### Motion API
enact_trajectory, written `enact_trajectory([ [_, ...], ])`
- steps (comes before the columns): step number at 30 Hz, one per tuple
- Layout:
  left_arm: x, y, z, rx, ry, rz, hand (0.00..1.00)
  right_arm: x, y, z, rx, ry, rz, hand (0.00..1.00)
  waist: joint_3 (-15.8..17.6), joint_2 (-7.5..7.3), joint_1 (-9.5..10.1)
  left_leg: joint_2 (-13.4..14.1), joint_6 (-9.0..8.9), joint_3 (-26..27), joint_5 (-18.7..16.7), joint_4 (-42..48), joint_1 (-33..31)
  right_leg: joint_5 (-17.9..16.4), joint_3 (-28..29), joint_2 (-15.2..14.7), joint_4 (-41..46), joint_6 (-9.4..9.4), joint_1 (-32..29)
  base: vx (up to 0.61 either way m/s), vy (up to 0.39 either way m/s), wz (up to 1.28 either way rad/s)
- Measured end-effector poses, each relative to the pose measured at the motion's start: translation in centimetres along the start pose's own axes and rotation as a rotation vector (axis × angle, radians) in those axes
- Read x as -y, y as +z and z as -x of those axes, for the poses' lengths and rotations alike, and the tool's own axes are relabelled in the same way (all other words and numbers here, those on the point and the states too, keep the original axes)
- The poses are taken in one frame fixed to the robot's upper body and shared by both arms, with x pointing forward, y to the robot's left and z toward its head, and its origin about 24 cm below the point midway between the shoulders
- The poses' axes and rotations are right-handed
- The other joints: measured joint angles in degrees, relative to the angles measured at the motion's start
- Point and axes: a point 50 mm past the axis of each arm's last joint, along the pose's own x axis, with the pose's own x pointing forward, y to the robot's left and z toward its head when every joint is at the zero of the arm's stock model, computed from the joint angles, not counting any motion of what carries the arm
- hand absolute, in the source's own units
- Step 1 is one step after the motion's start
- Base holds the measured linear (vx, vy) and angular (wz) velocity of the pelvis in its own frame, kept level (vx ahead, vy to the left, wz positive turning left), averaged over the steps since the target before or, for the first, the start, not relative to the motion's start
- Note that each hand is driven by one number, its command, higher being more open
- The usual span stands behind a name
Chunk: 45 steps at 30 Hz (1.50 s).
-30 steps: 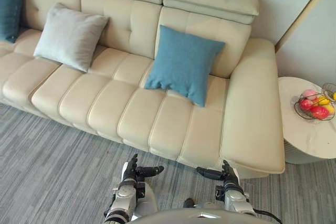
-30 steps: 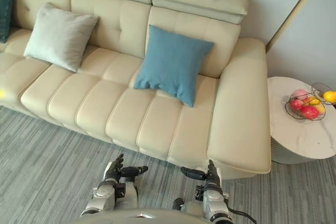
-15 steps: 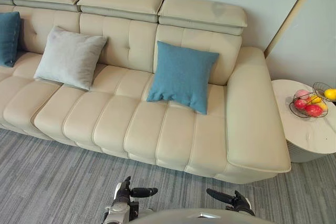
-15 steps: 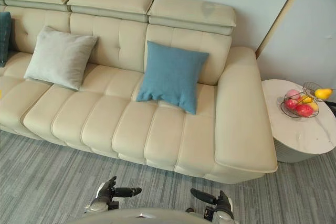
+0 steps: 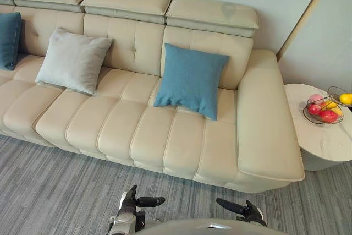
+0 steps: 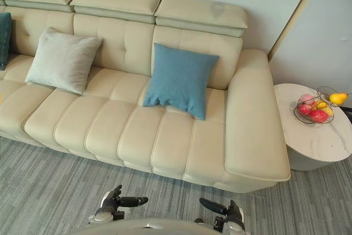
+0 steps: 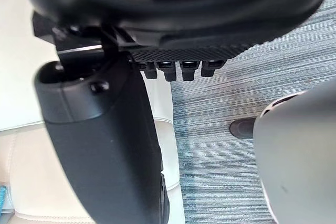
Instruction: Pick up cushions and gather them together orderly.
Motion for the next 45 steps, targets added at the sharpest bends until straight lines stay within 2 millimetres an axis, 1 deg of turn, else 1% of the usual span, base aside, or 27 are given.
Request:
enact_trajectory([
  [6, 0.1, -0.6, 0.1, -0.025, -0.003, 0.093, 1.0, 0.1, -0.3, 0.0, -0.007, 0.01, 0.0, 1.0, 0.27, 0.44, -0.19, 0.01, -0.43, 1.33, 1.57, -2.21, 2.58, 0.01, 0.43, -0.12, 0.31, 0.06, 1.2, -0.03, 0.001, -0.05],
  [11, 0.6, -0.7, 0.2, -0.033, -0.01, 0.133, 1.0, 0.6, 0.1, 0.0, 0.008, 0.001, -0.012, 1.0, 1.13, 1.69, -0.46, 0.67, -0.83, 1.83, 2.25, -2.49, 3.72, -0.34, 0.96, 0.21, 1.76, 0.78, 1.32, -0.07, -0.018, -0.04],
  [14, 1.0, -0.6, 0.2, -0.031, -0.015, 0.145, 1.0, 0.8, 0.3, 0.0, 0.016, -0.004, -0.017, 1.0, 1.35, 2.2, -0.42, 1.71, -1.2, 3.72, 2.46, -2.91, 4.06, -0.28, 2.88, 1.1, 2.63, 1.24, 0.21, -0.11, -0.041, -0.31],
  [18, 1.2, -0.5, 0.2, -0.03, -0.021, 0.148, 1.0, 0.9, 0.7, 0.0, 0.034, -0.009, -0.022, 1.0, 1.57, 2.45, -0.8, 2.96, -2.0, 8.1, 2.16, -2.73, 3.92, 0.04, 8.34, 3.09, 4.73, 1.23, -4.24, -0.07, -0.041, -0.68],
  [19, 1.2, -0.5, 0.2, -0.031, -0.019, 0.152, 1.0, 0.8, 0.8, 0.0, 0.038, -0.005, -0.015, 1.0, 1.61, 2.45, -0.84, 3.26, -2.54, 9.68, 1.76, -2.65, 3.93, 0.25, 9.92, 3.64, 5.21, 1.08, -5.36, -0.01, -0.022, -0.72],
  [20, 1.1, -0.6, 0.2, -0.032, -0.014, 0.165, 1.0, 0.6, 0.9, 0.0, 0.041, 0.003, -0.002, 1.0, 1.67, 2.39, -0.88, 3.48, -2.49, 11.01, 1.64, -2.4, 4.04, 0.41, 11.2, 4.06, 5.51, 0.96, -6.01, -0.01, -0.001, -1.0],
  [22, 0.7, -0.6, 0.2, -0.035, 0.002, 0.189, 1.0, -0.2, 1.8, 0.1, 0.075, 0.03, 0.036, 1.0, 1.9, 2.16, -0.81, 4.62, -3.01, 17.42, 0.16, -0.53, 4.44, 1.57, 17.05, 6.26, 6.55, 0.81, -8.69, 0.0, 0.008, -1.39],
  [23, 0.6, -0.5, 0.1, -0.032, 0.006, 0.192, 1.0, -0.5, 2.1, 0.0, 0.082, 0.038, 0.045, 1.0, 2.2, 1.86, -0.85, 4.93, -2.94, 19.16, -0.24, 0.06, 4.59, 2.12, 18.1, 6.76, 6.57, 0.87, -9.36, -0.02, -0.029, -1.51],
  [24, 0.3, -0.2, 0.0, -0.026, 0.017, 0.204, 1.0, -0.9, 2.8, 0.0, 0.102, 0.05, 0.052, 1.0, 3.42, 1.39, -0.94, 6.26, -2.98, 22.4, -1.23, 1.7, 4.61, 3.11, 18.22, 7.52, 6.45, 0.44, -10.59, -0.05, -0.042, -1.17],
  [25, 0.2, 0.2, -0.1, -0.017, 0.017, 0.201, 1.0, -1.1, 3.1, 0.0, 0.109, 0.054, 0.05, 1.0, 4.03, 1.44, -1.01, 6.76, -3.09, 24.12, -1.4, 2.12, 4.48, 2.14, 15.71, 6.87, 7.14, -1.18, -11.56, -0.05, -0.044, -1.39],
  [26, 0.3, 0.9, -0.2, 0.003, 0.012, 0.197, 1.0, -1.2, 3.3, 0.0, 0.111, 0.053, 0.049, 1.0, 4.68, 1.09, -0.92, 7.24, -3.25, 27.62, -1.4, 2.09, 5.27, 0.05, 1.68, 2.34, 12.17, -4.13, -13.96, -0.02, -0.009, -1.0],
  [28, 0.1, 1.0, -0.2, 0.005, 0.017, 0.192, 1.0, -1.2, 3.3, 0.0, 0.112, 0.053, 0.053, 1.0, 4.89, 0.87, -0.92, 7.69, -3.8, 30.72, -1.58, 2.35, 6.67, -0.97, -9.25, -1.38, 14.97, -4.85, -14.38, 0.05, -0.016, -1.1],
  [29, 0.1, 0.7, -0.2, -0.002, 0.018, 0.191, 1.0, -1.1, 3.2, 0.0, 0.113, 0.051, 0.059, 1.0, 4.92, 0.96, -0.99, 8.36, -3.86, 33.71, -1.57, 2.85, 7.99, -1.65, -17.4, -2.92, 16.59, -5.37, -14.47, 0.11, -0.053, -1.25],
  [31, 0.4, 0.6, -0.1, -0.01, 0.008, 0.184, 1.0, -1.1, 3.7, -0.1, 0.127, 0.05, 0.061, 1.0, 5.24, 1.69, -1.17, 9.0, -3.85, 36.06, -1.51, 3.29, 9.0, -3.78, -24.01, -3.24, 18.01, -7.44, -14.67, 0.23, -0.12, -1.19],
  [32, 1.0, 0.8, -0.1, -0.009, -0.012, 0.174, 1.0, -0.6, 4.0, -0.2, 0.131, 0.036, 0.065, 1.0, 5.64, 2.39, -1.48, 9.58, -4.27, 38.25, -1.28, 2.94, 10.17, -7.31, -29.47, -4.82, 21.43, -7.98, -14.62, 0.31, -0.146, -1.06],
  [33, 1.2, 0.9, -0.1, -0.003, -0.021, 0.157, 1.0, -0.5, 4.1, -0.2, 0.132, 0.031, 0.06, 1.0, 5.77, 2.57, -1.51, 9.72, -4.96, 39.06, -0.89, 2.88, 10.59, -8.0, -30.09, -5.37, 23.05, -7.94, -14.96, 0.34, -0.177, -1.03],
  [34, 1.3, 1.1, -0.2, -0.001, -0.026, 0.144, 1.0, -0.2, 4.3, -0.3, 0.134, 0.02, 0.057, 1.0, 5.92, 2.86, -1.83, 10.01, -5.07, 39.5, -0.56, 2.96, 11.02, -8.74, -28.09, -4.39, 24.23, -8.68, -16.02, 0.23, -0.156, -0.85],
  [35, 1.5, 1.2, -0.2, -0.003, -0.034, 0.132, 1.0, 0.0, 4.4, -0.4, 0.133, 0.018, 0.064, 1.0, 5.96, 3.14, -1.74, 10.27, -4.87, 39.45, 0.07, 3.15, 11.31, -8.9, -26.74, -3.24, 24.05, -8.93, -16.16, 0.28, -0.261, -1.12],
  [36, 1.8, 1.4, -0.2, 0.004, -0.054, 0.102, 1.0, -0.1, 4.5, -0.5, 0.124, 0.018, 0.075, 1.0, 5.99, 3.0, -2.01, 9.95, -4.24, 37.61, 0.8, 4.33, 11.7, -9.12, -24.02, -1.91, 22.9, -9.28, -16.13, 0.18, -0.201, -0.9],
  [37, 1.9, 1.5, -0.2, 0.008, -0.062, 0.096, 1.0, -0.1, 4.5, -0.6, 0.122, 0.018, 0.079, 1.0, 6.01, 2.98, -2.11, 9.73, -4.25, 36.8, 0.79, 4.85, 11.61, -9.16, -23.56, -1.59, 22.57, -9.35, -15.95, 0.14, -0.174, -0.83],
  [38, 2.2, 1.8, -0.3, 0.017, -0.079, 0.078, 1.0, 0.3, 4.4, -0.7, 0.111, 0.007, 0.083, 1.0, 6.12, 2.99, -2.86, 10.56, -4.13, 35.85, 1.05, 8.76, 11.35, -9.51, -22.11, -0.36, 21.59, -9.62, -14.81, 0.09, -0.118, -0.58],
  [39, 2.3, 1.9, -0.3, 0.018, -0.083, 0.078, 1.0, 0.5, 4.2, -0.7, 0.101, 0.002, 0.086, 1.0, 6.18, 3.01, -3.11, 13.62, -3.94, 34.65, 1.29, 16.85, 10.26, -9.78, -20.83, 1.12, 20.36, -9.41, -13.07, 0.11, -0.164, -0.86],
  [40, 2.3, 2.0, -0.3, 0.021, -0.084, 0.076, 1.0, 0.6, 3.9, -0.7, 0.094, 0.0, 0.094, 1.0, 6.11, 2.93, -3.09, 17.08, -1.94, 32.0, 1.08, 27.21, 7.62, -9.63, -18.45, 2.88, 18.65, -9.21, -11.52, 0.11, -0.169, -0.8],
  [41, 2.3, 2.0, -0.3, 0.024, -0.083, 0.08, 1.0, 0.3, 3.8, -0.7, 0.092, 0.009, 0.097, 1.0, 6.28, 2.82, -2.9, 17.53, -1.4, 30.17, -0.09, 30.36, 6.41, -9.63, -17.53, 3.43, 18.21, -9.28, -11.12, 0.08, -0.108, -0.9],
  [42, 2.2, 2.2, -0.3, 0.029, -0.081, 0.082, 1.0, 0.2, 4.0, -0.7, 0.098, 0.007, 0.103, 1.0, 6.65, 3.25, -2.85, 17.35, -1.97, 25.13, -3.8, 36.6, 3.09, -9.7, -15.62, 4.57, 17.46, -10.0, -10.29, 0.13, -0.024, -1.17],
  [43, 2.0, 2.5, -0.4, 0.041, -0.074, 0.079, 1.0, 0.3, 4.3, -0.7, 0.104, 0.001, 0.104, 1.0, 7.38, 3.39, -2.84, 13.88, -2.71, 17.13, -8.44, 40.73, -2.22, -9.67, -12.11, 5.87, 16.57, -10.27, -8.69, 0.1, 0.003, -1.31],
  [45, 1.5, 2.7, -0.5, 0.049, -0.062, 0.075, 1.0, -0.2, 3.9, -0.6, 0.092, 0.01, 0.092, 1.0, 7.94, 2.82, -2.65, 9.74, -2.39, 12.0, -10.55, 38.39, -6.02, -9.46, -8.2, 6.45, 16.07, -10.54, -6.24, 0.11, 0.04, -1.27],
])
